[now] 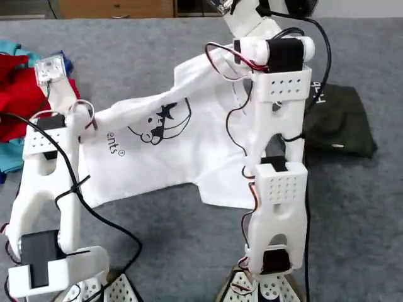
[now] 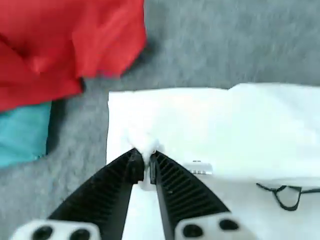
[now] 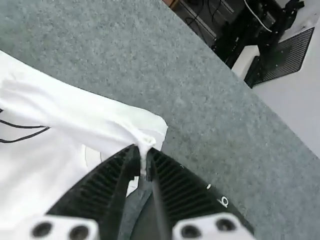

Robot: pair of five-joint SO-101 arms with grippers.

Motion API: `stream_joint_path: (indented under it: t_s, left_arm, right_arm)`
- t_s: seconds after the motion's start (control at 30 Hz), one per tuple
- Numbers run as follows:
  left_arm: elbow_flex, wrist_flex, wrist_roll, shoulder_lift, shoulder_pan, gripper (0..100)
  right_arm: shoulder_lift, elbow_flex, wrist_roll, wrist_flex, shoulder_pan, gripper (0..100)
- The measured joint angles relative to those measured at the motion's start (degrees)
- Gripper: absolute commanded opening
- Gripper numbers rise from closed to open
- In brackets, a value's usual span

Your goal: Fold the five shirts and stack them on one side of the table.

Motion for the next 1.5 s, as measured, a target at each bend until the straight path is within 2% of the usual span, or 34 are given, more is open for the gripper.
stream_joint_path:
  t_s: [0.17,0.47,0.73,0.93,1.2,1.5]
  left_arm:
    - [1.49,1.14,0.0,0.0,0.09,2]
    - [1.85,8.0,-1.05,-0.26,2.29,2]
    - [9.67,9.49,-4.84,-11.25,2.9,2]
    - [16.53,6.15,-4.92,-12.92,2.9,2]
    - [18.55,6.95,-6.68,-13.63,3.08,2]
    - [22.68,6.07,-7.47,-13.8,3.34,2]
  right_arm:
    - [-5.45,11.6,-0.18,0.0,0.09,0.2]
    - [-17.58,35.34,-0.18,-1.67,0.7,0.2]
    - [-24.79,51.52,1.76,-6.59,3.25,0.2]
    - [-35.87,71.38,2.46,-15.91,3.52,0.2]
    - [-51.78,101.1,1.67,-30.95,6.07,0.2]
    - [-62.24,117.19,1.58,-35.78,8.35,0.2]
